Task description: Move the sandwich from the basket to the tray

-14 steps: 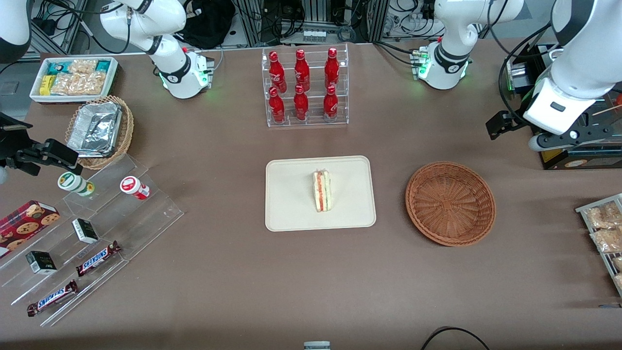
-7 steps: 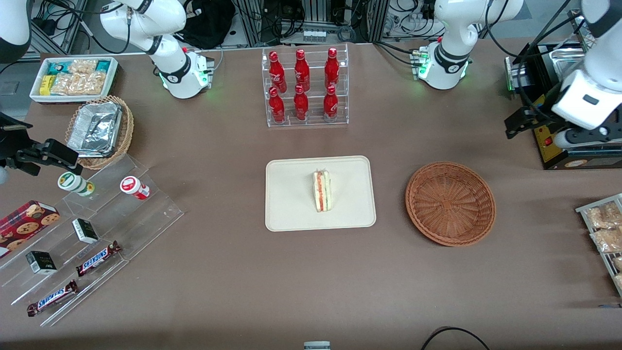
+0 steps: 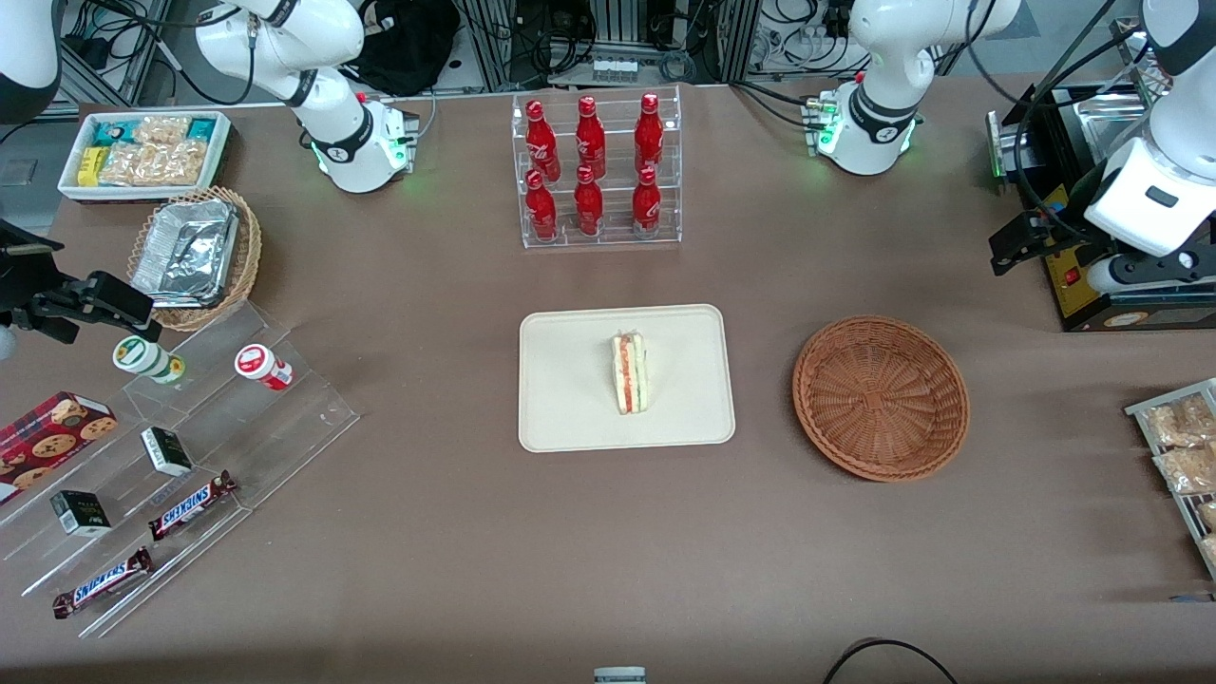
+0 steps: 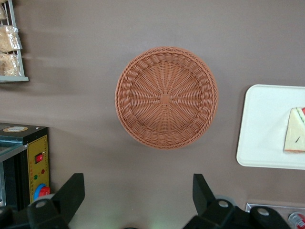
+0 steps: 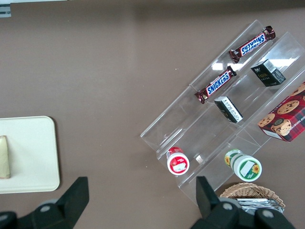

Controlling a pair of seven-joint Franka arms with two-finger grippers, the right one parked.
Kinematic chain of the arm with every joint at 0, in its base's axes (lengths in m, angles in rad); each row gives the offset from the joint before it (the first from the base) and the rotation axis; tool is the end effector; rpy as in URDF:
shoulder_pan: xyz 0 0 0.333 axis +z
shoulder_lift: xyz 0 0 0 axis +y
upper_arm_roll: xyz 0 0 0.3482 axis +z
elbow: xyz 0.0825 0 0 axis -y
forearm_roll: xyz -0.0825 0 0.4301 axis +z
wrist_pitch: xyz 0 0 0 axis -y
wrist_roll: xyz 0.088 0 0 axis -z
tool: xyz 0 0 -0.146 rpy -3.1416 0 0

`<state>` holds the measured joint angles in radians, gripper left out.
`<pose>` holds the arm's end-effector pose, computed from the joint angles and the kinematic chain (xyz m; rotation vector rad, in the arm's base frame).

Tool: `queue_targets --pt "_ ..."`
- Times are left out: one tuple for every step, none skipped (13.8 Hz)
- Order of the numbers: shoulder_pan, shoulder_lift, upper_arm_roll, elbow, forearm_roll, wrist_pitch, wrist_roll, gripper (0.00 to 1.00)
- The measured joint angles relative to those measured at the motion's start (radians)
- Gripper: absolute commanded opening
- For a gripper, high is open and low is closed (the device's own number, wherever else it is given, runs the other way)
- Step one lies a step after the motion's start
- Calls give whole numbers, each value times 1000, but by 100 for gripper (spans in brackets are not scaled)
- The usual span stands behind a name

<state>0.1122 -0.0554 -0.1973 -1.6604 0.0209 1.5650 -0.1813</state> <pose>0.5761 -0.0488 0.6030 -3.1006 -0.1496 0.0567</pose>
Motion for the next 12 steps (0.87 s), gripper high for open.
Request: queue_targets --pt "0 11 0 13 10 0 -4 100" --pt "0 21 0 27 13 0 -5 100" --pt "0 28 0 37 13 0 -5 100" --pt "0 33 0 48 13 -1 -5 100" --pt "0 39 -1 60 13 -10 -5 100" --pt "0 48 -1 79 13 -35 -5 100" --pt "0 58 -1 102 13 -59 -5 100" --pt "0 68 -1 124 13 -76 -5 100" --pt "0 76 -1 140 14 -89 -5 100" --pt "0 82 -1 151 15 -104 -5 100" --pt "0 84 -1 155 19 -124 -1 100" --pt "0 86 -1 157 23 -143 18 100"
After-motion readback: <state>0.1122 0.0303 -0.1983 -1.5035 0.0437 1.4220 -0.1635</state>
